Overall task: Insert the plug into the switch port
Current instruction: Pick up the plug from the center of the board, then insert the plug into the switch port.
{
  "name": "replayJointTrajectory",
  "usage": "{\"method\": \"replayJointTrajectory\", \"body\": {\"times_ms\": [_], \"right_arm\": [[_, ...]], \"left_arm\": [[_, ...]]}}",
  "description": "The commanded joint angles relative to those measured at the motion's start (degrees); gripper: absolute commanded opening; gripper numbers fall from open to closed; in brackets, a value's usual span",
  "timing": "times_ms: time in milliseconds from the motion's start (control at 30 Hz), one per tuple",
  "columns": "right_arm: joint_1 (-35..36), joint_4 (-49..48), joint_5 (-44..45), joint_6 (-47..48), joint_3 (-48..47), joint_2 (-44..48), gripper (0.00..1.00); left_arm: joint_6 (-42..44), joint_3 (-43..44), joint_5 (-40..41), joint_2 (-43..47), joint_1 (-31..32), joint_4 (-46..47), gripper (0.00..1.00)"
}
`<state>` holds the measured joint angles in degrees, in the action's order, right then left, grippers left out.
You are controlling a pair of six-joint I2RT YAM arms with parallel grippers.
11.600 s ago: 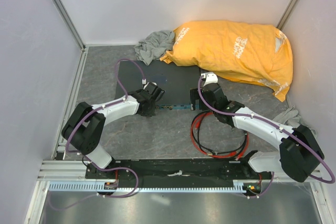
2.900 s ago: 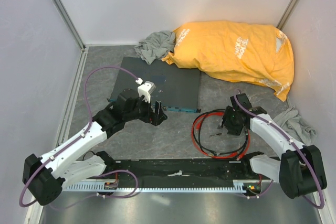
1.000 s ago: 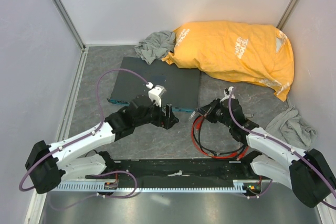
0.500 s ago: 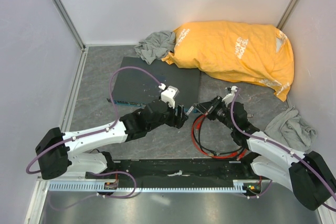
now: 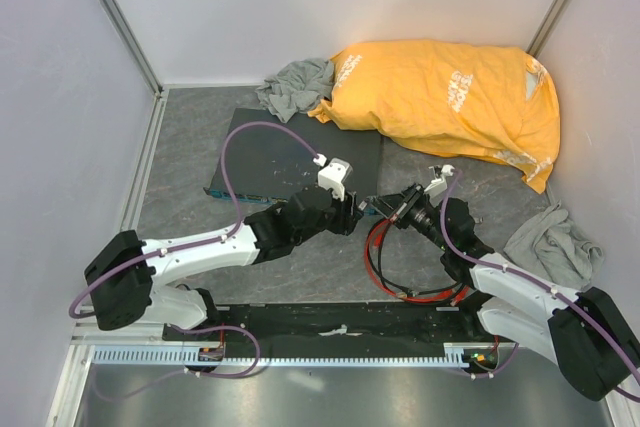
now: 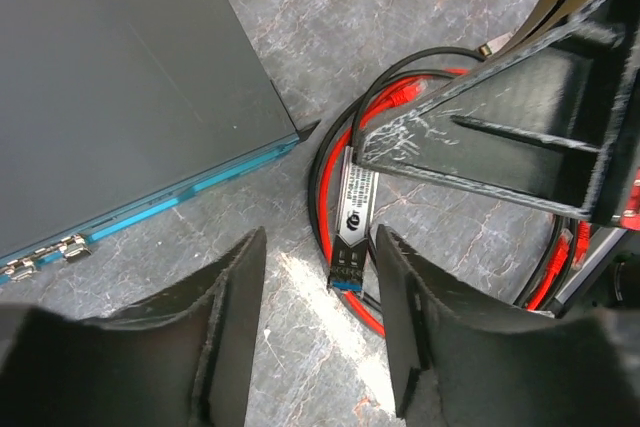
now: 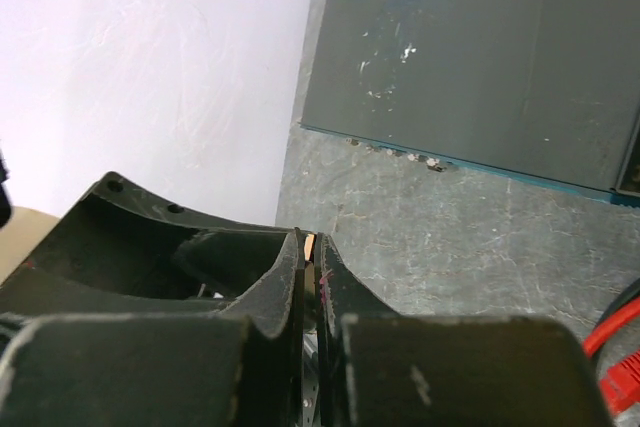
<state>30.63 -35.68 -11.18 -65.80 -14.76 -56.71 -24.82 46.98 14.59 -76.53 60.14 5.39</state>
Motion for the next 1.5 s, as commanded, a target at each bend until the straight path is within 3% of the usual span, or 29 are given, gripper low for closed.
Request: {"method": "replayJointTrajectory", "body": {"times_ms": [0, 167, 300, 400, 467, 567, 600, 700, 900, 1133, 1300, 1467], "right_arm": [[0.22, -4.66, -1.56, -0.47, 0.35, 0.46, 0.01], [0.22, -5.36, -1.48, -1.08, 0.96, 0.72, 0.01], [0.22, -5.54, -1.48, -1.00, 1.23, 0.72, 0.01], [0.22, -5.63, -1.48, -0.73, 1.06, 0.37, 0.02], [0.13, -5.71, -1.39, 0.23, 0.79, -0.24, 0.06], [0.13, -4.75, -1.13, 3.21, -0.87, -1.82, 0.25], [0.13, -3.88, -1.21, 4.44, -1.75, -2.35, 0.38], [0.13, 4.54, 1.94, 11.99, -6.93, -4.55, 0.60], [-0.13, 18.88, 8.70, 29.82, -20.55, -10.70, 0.97], [-0.05, 23.29, 12.76, 37.23, -31.28, -21.06, 0.98], [-0.05, 21.36, 11.62, 37.76, -28.84, -21.96, 0.98], [0.13, 20.74, 12.76, 38.29, -26.55, -20.81, 0.98]], "left_arm": [[1.35, 2.33, -0.26, -1.07, 0.15, 3.14, 0.52], [1.09, 2.68, -1.05, -1.43, 0.24, 3.22, 0.39], [1.00, 2.68, -1.67, -1.51, 0.15, 3.14, 0.23], [1.18, 2.68, -2.11, -1.60, 0.15, 2.70, 0.02], [1.53, 2.68, -1.85, -1.43, 0.15, 1.56, 0.01], [2.40, 2.24, 0.26, -0.20, 0.15, -1.25, 0.02], [2.93, 2.06, 1.13, 0.24, 0.07, -2.13, 0.02], [3.20, 1.27, 5.61, 2.70, -0.02, -7.47, 0.02], [0.83, -2.15, 12.91, 7.44, -2.82, -19.53, 0.02], [-0.15, -11.47, 11.53, 11.49, -12.58, -18.67, 0.02], [0.47, -15.95, 7.13, 10.44, -20.40, -12.26, 0.02], [1.26, -15.78, 5.71, 5.97, -22.78, -8.47, 0.01]]}}
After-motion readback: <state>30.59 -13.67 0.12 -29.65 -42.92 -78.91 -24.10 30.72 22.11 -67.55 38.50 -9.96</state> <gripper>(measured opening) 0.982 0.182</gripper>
